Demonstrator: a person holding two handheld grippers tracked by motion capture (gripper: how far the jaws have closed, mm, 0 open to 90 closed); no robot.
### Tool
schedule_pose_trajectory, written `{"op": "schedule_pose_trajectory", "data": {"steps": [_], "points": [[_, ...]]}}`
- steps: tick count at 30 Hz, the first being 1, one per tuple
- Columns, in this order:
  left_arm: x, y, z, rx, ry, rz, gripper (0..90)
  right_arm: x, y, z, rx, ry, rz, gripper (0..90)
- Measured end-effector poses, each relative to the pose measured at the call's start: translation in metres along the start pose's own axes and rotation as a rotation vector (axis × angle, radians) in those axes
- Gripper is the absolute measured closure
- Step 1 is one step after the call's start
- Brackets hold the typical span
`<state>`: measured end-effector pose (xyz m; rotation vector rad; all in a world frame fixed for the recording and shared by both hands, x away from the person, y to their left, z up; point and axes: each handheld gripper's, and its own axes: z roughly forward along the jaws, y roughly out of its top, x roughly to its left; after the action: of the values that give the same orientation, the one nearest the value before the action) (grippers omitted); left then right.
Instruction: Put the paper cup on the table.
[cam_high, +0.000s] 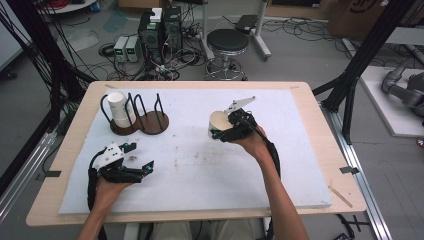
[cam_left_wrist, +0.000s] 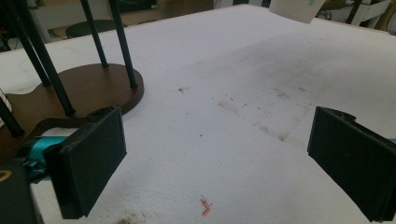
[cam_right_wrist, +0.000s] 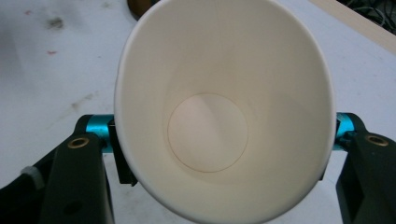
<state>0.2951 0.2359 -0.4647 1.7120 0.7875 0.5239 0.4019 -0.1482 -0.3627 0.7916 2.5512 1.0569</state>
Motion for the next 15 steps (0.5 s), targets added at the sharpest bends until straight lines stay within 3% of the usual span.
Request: {"op": "schedule_pose_trajectory", "data": {"steps": [10,15], "points": [[-0.001,0.000,0.000,0.002,0.000,0.011,4.4,-0.011,0.009,0.023,0.036,-0.053,0.031,32.0],[0.000,0.000,0.000,0.004,0.000,0.006,4.4,-0.013,0.008,0.040,0.087,-0.071,0.026,31.9]]}}
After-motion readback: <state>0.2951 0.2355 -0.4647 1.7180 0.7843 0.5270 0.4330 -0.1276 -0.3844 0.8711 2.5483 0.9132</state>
